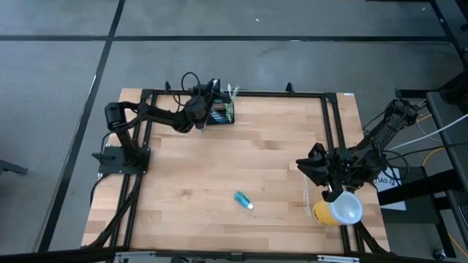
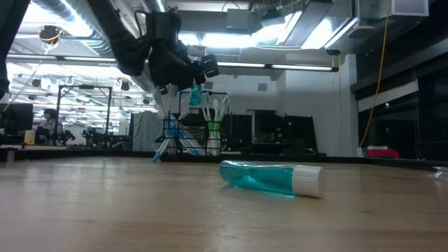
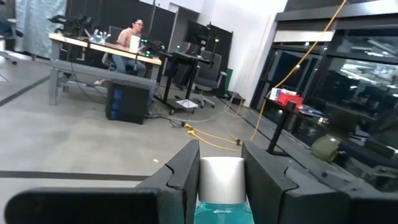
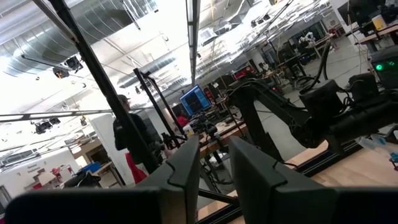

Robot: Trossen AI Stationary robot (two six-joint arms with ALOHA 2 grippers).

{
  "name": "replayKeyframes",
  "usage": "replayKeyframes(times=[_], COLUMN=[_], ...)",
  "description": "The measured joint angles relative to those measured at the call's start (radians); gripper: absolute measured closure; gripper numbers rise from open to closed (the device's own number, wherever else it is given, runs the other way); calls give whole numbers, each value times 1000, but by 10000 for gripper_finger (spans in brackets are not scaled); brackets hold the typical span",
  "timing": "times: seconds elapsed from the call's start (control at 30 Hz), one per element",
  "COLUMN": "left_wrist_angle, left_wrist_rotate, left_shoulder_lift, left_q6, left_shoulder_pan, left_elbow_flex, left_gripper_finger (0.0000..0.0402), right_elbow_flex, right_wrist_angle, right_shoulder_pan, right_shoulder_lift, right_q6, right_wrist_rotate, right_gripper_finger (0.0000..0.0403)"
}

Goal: Pick & Place toothbrushing station
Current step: Put the top mouthwash bottle into the wire organizer

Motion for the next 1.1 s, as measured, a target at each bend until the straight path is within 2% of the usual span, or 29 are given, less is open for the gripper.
replayKeyframes(times=[0.13,0.37,0.5,0.7,1.1], left_wrist_angle=[-30,81,118,85,69], left_wrist_rotate=[17,11,-24,-38,-117], left_shoulder_lift=[5,90,104,99,86], left_q6=[-16,-37,27,189,248], left_shoulder_pan=[1,-26,-52,-73,-133], left_elbow_flex=[1,6,5,46,62], left_gripper_finger=[308,308,308,308,308], right_elbow_flex=[0,0,0,0,0], right_wrist_angle=[0,0,1,0,1], right_shoulder_pan=[0,0,0,0,0], right_shoulder_lift=[0,0,0,0,0], right_q6=[0,0,10,15,15], right_wrist_rotate=[2,2,2,2,2], right_gripper_finger=[314,314,314,314,314])
